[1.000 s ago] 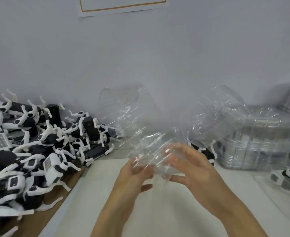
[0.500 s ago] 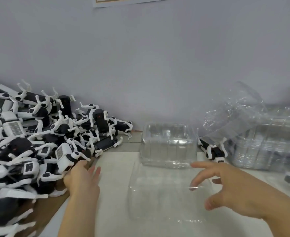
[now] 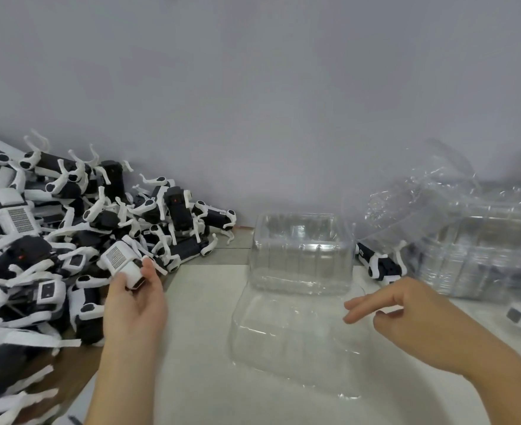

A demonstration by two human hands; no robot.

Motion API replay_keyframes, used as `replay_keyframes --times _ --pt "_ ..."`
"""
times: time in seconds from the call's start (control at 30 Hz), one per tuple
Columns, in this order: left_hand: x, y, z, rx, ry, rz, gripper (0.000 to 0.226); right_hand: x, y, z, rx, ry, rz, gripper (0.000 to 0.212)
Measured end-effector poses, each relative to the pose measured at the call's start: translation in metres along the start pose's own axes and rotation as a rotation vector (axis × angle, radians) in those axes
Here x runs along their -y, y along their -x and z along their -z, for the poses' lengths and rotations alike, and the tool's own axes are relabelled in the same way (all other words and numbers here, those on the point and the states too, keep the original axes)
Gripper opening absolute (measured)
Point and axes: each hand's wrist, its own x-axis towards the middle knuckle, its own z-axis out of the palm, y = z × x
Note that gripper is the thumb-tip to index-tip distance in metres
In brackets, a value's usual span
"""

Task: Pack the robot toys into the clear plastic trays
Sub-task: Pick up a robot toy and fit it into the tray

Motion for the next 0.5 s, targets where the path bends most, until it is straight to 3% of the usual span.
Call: replay_keyframes --times 0.2,0.37,0.5 --pt "0.019 0.018 -0.017 0.073 0.064 0.066 0.032 0.007 -0.003 -0.01 -0.1 -0.04 0.025 0.026" --pt "0.047 0.044 -0.029 0.22 -0.018 0.198 0.039 0.008 -0.011 -0.024 -0.142 0.007 0.015 0.04" --pt "0.057 0.052 -0.038 0.346 -0.396 0.169 0.036 -0.001 -0.01 -0.019 -0.208 0.009 -0.013 0.048"
